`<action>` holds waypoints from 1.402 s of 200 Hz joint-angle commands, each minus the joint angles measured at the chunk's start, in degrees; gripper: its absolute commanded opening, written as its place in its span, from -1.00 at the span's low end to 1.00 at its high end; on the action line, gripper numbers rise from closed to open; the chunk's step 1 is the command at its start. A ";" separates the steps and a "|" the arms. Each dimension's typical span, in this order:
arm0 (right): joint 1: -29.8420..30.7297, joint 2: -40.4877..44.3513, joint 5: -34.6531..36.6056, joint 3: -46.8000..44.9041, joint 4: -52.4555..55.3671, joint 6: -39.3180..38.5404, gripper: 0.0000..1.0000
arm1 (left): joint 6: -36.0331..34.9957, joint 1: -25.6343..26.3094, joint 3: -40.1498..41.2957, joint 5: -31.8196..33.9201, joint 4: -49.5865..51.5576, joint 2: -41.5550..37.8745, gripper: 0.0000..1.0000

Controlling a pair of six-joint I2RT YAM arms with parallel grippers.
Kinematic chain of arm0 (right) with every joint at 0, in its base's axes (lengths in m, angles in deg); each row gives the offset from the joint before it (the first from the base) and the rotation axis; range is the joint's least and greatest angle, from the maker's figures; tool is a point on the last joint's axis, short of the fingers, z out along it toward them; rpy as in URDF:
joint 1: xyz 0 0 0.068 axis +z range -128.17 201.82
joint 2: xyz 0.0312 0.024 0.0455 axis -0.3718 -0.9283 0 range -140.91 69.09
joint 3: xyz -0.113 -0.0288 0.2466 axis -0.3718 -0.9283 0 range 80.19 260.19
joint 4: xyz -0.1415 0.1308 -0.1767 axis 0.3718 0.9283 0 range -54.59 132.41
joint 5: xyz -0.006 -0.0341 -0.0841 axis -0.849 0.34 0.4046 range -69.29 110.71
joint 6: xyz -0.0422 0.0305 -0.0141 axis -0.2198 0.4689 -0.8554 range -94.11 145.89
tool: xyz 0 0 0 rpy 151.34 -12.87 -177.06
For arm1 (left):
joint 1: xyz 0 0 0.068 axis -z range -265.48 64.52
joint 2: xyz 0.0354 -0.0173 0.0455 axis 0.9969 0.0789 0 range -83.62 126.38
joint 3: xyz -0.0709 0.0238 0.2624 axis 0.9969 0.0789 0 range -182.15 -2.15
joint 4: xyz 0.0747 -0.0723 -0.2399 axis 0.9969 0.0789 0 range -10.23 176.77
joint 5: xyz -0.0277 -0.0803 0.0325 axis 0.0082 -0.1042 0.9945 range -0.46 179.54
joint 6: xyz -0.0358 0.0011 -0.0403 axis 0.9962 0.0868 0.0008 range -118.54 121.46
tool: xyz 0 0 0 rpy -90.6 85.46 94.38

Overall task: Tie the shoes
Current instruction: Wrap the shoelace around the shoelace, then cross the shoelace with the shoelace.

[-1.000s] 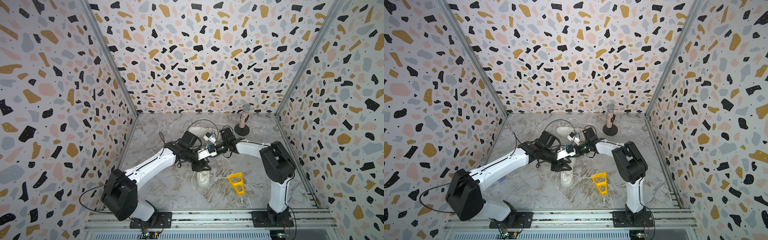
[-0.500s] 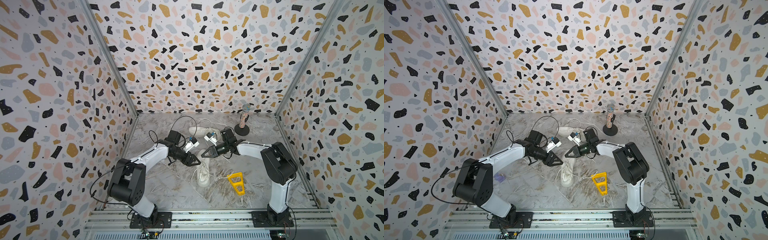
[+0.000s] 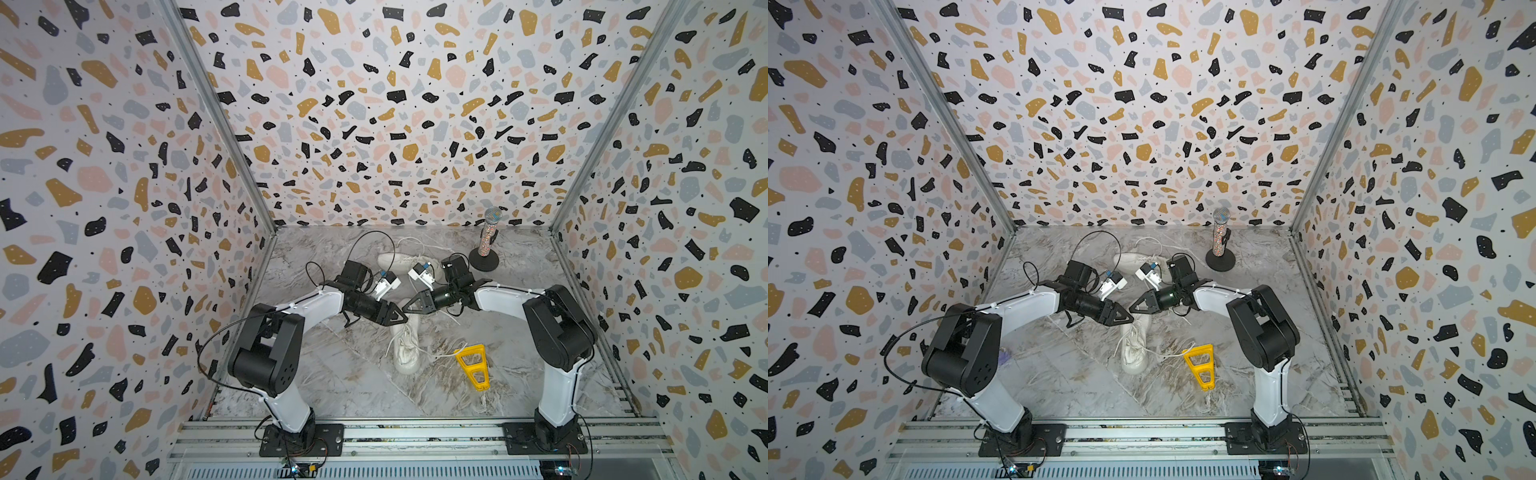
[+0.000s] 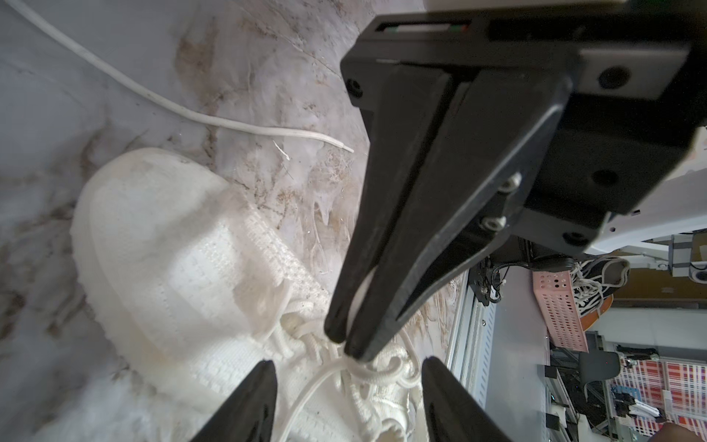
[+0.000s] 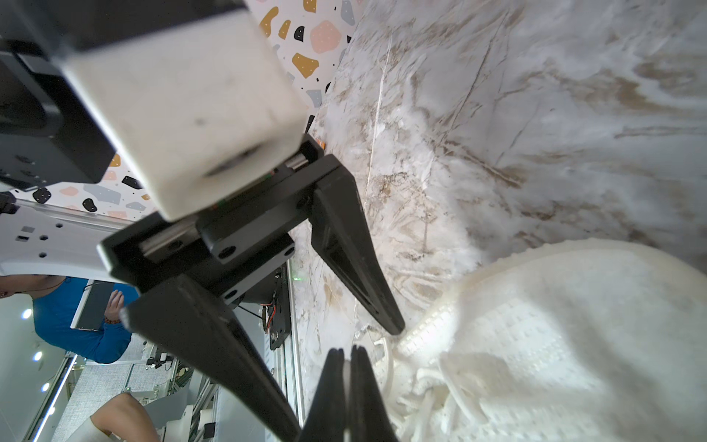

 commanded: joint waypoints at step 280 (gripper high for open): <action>-0.13 2.52 0.08 1.58 0.72 -0.85 -1.00 | -1.61 2.32 0.78 -3.39 1.23 3.21 -0.56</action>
